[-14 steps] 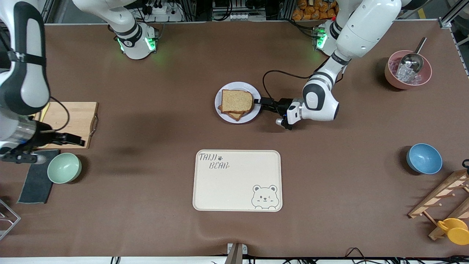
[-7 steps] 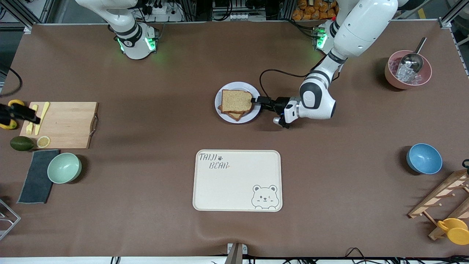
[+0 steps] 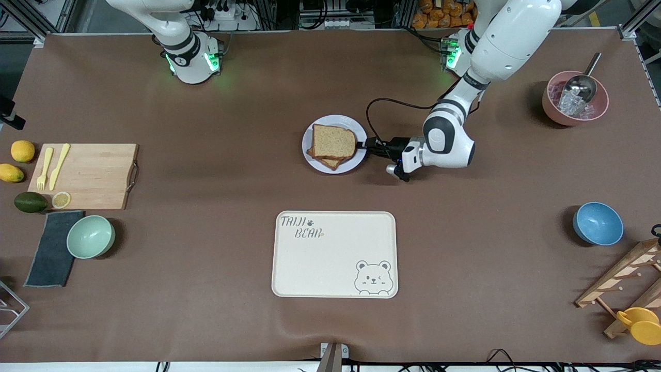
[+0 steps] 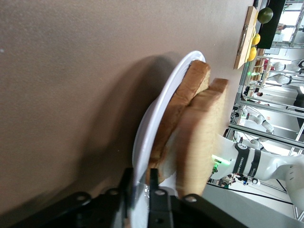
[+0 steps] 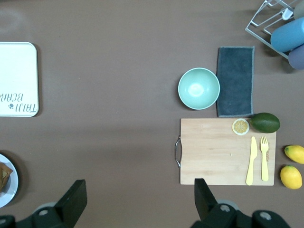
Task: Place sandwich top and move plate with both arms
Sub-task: 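Slide the plate onto the bear tray with the left gripper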
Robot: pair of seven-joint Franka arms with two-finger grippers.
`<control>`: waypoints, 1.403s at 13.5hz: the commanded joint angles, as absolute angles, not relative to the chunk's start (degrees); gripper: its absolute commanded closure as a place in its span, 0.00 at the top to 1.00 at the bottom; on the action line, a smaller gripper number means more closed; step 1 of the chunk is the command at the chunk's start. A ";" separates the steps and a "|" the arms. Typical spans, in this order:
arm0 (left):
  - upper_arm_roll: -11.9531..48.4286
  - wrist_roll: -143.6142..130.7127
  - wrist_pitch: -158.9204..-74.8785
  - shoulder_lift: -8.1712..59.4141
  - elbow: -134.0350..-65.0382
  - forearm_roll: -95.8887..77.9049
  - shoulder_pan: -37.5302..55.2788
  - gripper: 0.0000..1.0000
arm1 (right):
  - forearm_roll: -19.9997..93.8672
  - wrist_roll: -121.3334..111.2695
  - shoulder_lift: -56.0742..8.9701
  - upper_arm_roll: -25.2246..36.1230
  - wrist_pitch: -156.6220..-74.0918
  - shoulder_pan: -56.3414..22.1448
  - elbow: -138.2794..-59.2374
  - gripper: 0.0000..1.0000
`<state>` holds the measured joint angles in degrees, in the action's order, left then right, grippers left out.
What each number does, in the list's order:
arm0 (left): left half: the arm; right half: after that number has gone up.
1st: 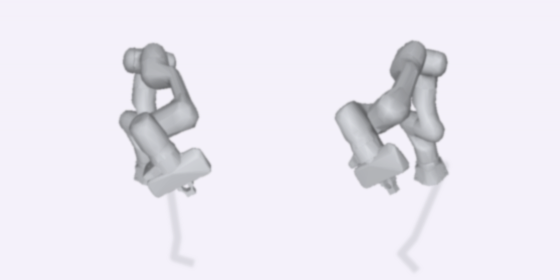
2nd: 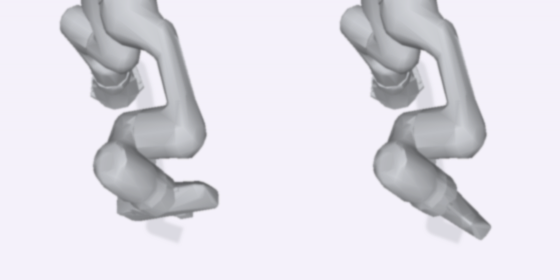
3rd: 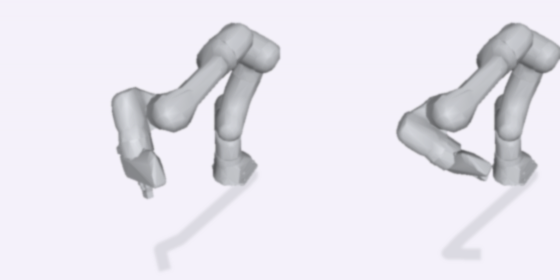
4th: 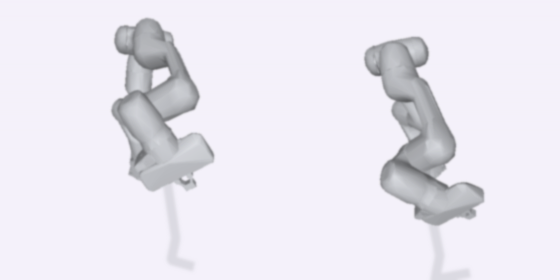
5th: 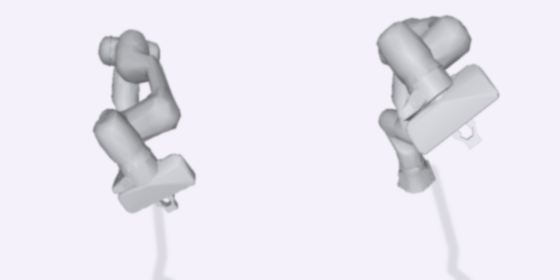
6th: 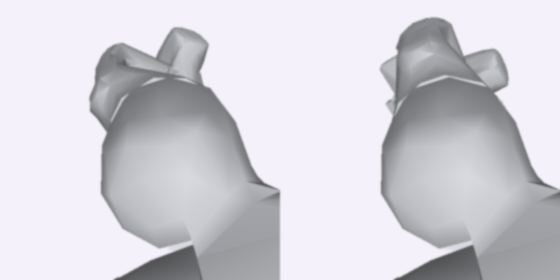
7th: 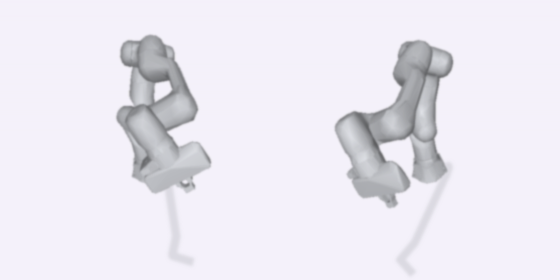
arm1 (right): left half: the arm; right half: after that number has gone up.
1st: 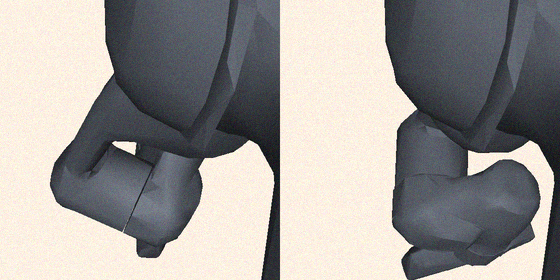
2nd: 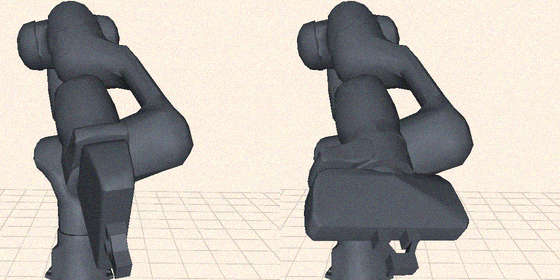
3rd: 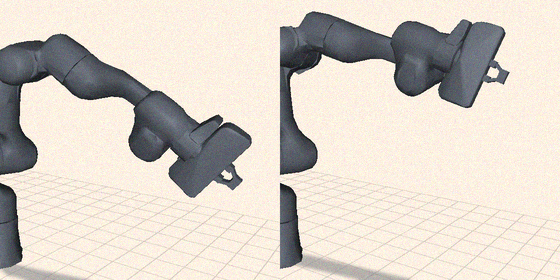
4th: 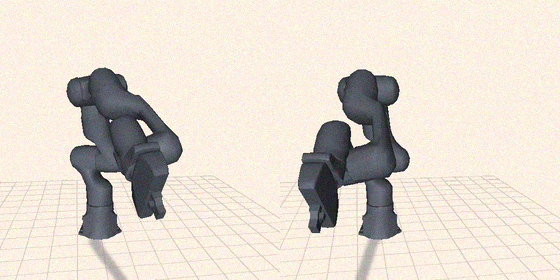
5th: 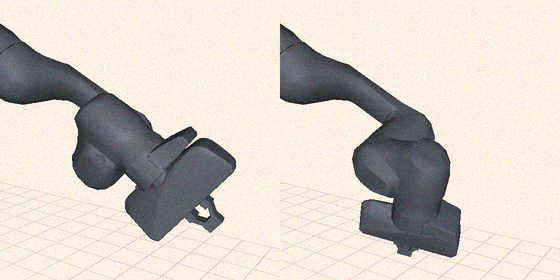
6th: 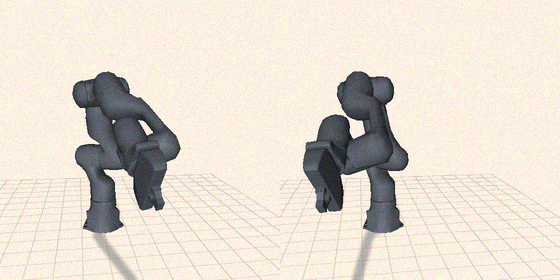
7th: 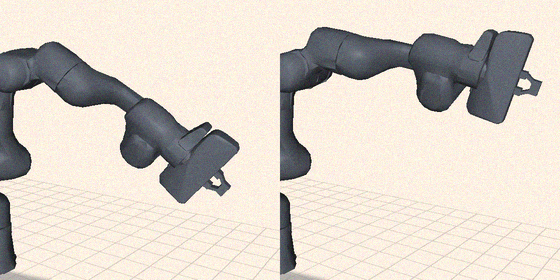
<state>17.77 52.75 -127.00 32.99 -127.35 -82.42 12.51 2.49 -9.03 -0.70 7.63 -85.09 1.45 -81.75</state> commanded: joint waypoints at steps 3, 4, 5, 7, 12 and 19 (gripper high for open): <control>18.37 54.40 -127.44 32.43 -127.88 -84.46 12.04 0.00 | 1.32 -8.00 -1.14 5.63 -86.83 2.90 -82.97 1.00; 18.37 54.58 -127.44 32.34 -127.88 -84.46 11.95 0.00 | 1.32 -8.09 -1.23 5.45 -87.27 2.81 -82.97 1.00; 18.37 55.62 -127.27 32.34 -127.97 -84.55 11.78 0.00 | 1.32 -8.00 -1.23 5.45 -87.62 2.64 -82.97 1.00; 18.46 58.52 -126.57 32.34 -128.49 -86.38 10.55 0.00 | 1.32 -8.00 -1.32 5.45 -88.15 2.20 -83.06 1.00; 18.46 61.35 -121.74 31.99 -128.67 -88.86 8.70 0.00 | 1.32 -8.00 -1.49 5.45 -88.86 1.41 -83.14 1.00; 19.07 61.35 -119.09 30.59 -127.97 -90.43 4.31 0.00 | 0.09 -8.09 -1.67 5.54 -88.51 1.58 -82.97 1.00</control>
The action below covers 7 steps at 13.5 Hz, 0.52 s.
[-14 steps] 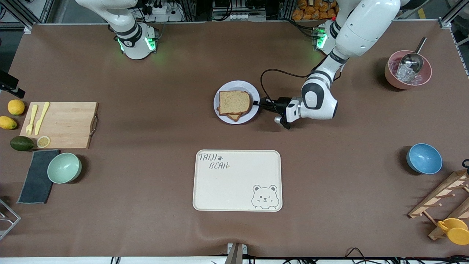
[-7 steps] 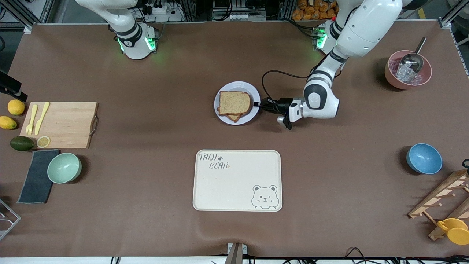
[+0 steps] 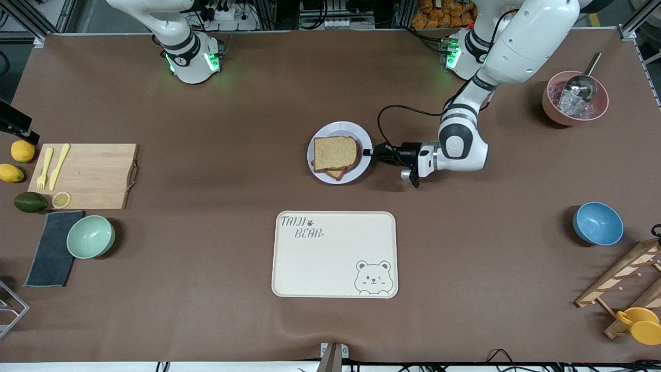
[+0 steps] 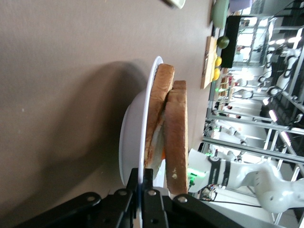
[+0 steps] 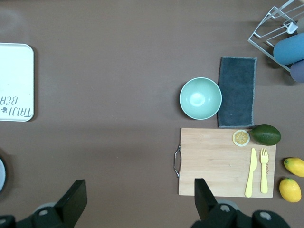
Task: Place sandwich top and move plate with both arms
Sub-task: 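Slide the plate onto the bear tray with the left gripper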
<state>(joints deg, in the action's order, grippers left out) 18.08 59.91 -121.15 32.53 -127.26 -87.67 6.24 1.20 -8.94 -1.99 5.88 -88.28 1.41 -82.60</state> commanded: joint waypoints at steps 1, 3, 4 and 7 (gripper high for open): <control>19.07 61.35 -119.00 30.59 -127.79 -91.05 4.31 0.00 | 0.00 -8.00 -1.76 5.54 -88.68 1.50 -82.79 1.00; 19.16 61.44 -119.00 30.59 -126.92 -92.98 4.39 0.00 | 0.09 -8.00 -1.76 5.54 -88.68 1.58 -83.58 1.00; 19.07 61.44 -119.00 30.67 -126.48 -94.29 4.31 0.00 | 0.09 -8.09 -1.76 5.54 -88.68 1.58 -83.50 1.00; 19.07 61.44 -119.00 31.02 -124.11 -99.38 4.39 0.00 | 0.09 -8.35 -1.84 5.62 -88.59 2.20 -83.67 1.00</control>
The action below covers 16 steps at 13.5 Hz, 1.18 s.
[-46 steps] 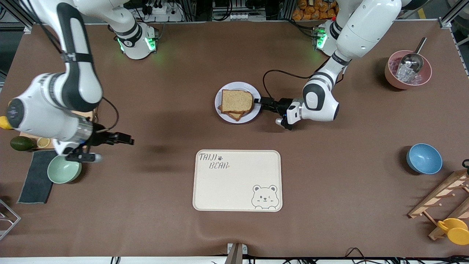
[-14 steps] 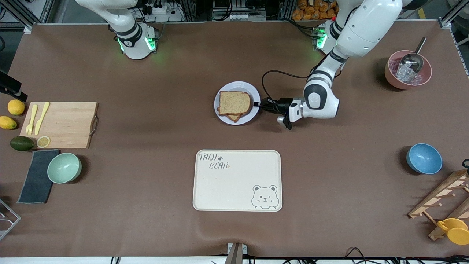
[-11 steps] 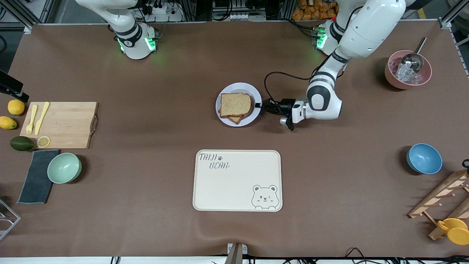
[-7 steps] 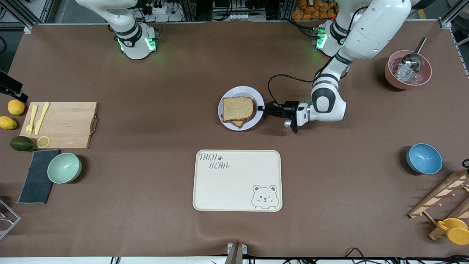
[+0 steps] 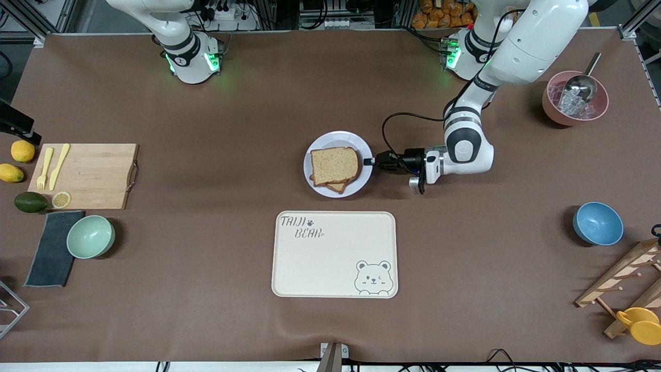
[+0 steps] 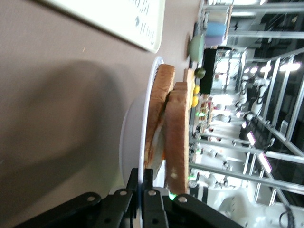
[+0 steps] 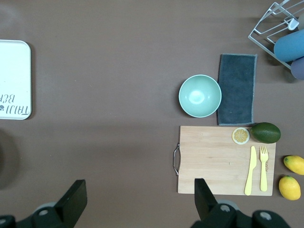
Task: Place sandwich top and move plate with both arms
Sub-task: 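Slide the plate onto the bear tray with the left gripper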
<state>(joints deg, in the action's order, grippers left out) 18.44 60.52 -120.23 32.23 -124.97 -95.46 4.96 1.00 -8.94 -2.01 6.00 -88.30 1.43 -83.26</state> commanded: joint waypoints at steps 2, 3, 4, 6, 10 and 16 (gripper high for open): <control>19.07 61.35 -119.09 31.29 -122.18 -103.43 4.83 0.00 | 0.09 -8.17 -1.85 5.62 -88.42 2.11 -83.76 1.00; 18.99 61.26 -119.44 31.38 -121.12 -105.54 5.09 0.00 | 0.09 -8.17 -1.93 5.62 -88.42 2.11 -83.76 1.00; 18.90 61.35 -119.97 31.99 -119.90 -107.12 5.27 0.00 | 0.09 -8.09 -1.85 5.62 -88.42 2.20 -83.76 1.00; 18.81 61.35 -122.24 34.01 -116.56 -108.80 5.36 0.00 | 0.17 -8.17 -1.85 5.62 -88.24 2.20 -83.76 1.00; 18.55 61.35 -126.29 38.14 -111.72 -109.60 4.92 0.00 | 0.09 -8.17 -2.11 5.62 -88.24 2.29 -83.76 1.00; 18.37 61.44 -129.99 44.64 -103.46 -113.47 5.71 0.00 | 0.18 -8.00 -2.20 5.62 -88.15 2.37 -83.85 1.00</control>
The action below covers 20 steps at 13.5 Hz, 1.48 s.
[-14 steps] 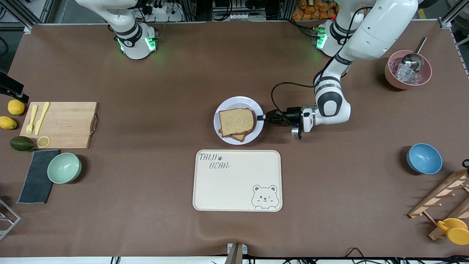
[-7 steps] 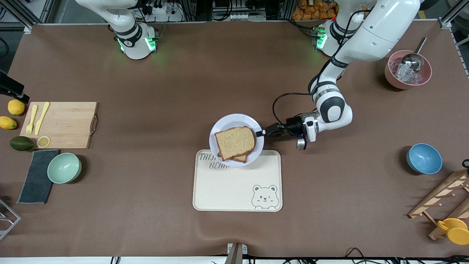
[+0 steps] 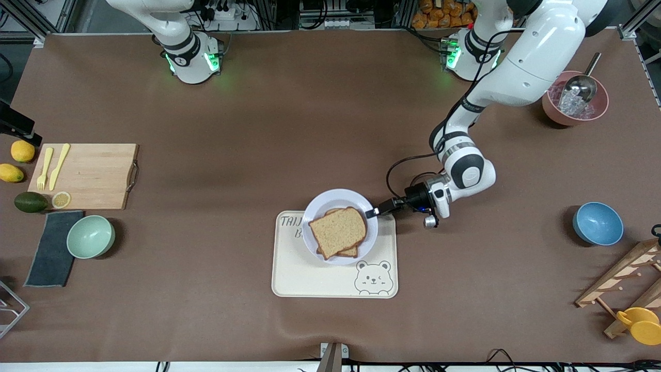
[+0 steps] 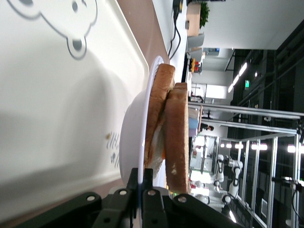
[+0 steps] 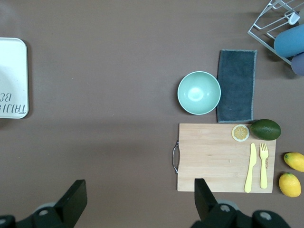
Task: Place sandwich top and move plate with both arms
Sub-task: 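Release the plate rim with the left gripper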
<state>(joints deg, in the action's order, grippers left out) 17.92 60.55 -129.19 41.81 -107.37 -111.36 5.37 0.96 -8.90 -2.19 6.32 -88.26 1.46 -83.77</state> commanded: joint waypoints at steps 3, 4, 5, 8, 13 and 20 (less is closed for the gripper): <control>18.37 63.10 -130.08 47.80 -100.82 -113.73 5.89 0.00 | 0.26 -8.00 -2.20 5.62 -88.15 2.37 -83.85 1.00; 18.37 63.28 -130.60 48.68 -99.94 -113.73 6.50 0.00 | 0.26 -7.91 -2.20 5.62 -88.15 2.37 -83.85 1.00; 18.37 63.37 -131.48 49.21 -99.32 -113.73 6.85 0.00 | 0.26 -7.91 -2.20 5.62 -88.07 2.37 -83.85 1.00; 18.28 63.37 -132.36 49.39 -99.05 -113.56 6.94 0.00 | 0.44 -7.91 -2.20 5.62 -88.07 2.46 -83.93 1.00; 18.19 63.46 -132.36 49.48 -98.79 -112.86 6.77 1.00 | 0.79 -7.91 -2.29 5.63 -87.80 2.81 -83.94 1.00; 16.26 65.13 -134.99 48.25 -98.79 -109.79 6.33 1.00 | 0.88 -7.91 -2.37 5.71 -87.72 2.90 -83.94 1.00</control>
<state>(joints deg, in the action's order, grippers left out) 17.16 63.99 -132.43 49.04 -98.71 -111.27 6.40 0.96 -8.50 -2.35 6.55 -88.07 1.57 -83.88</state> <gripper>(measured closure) 0.000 0.000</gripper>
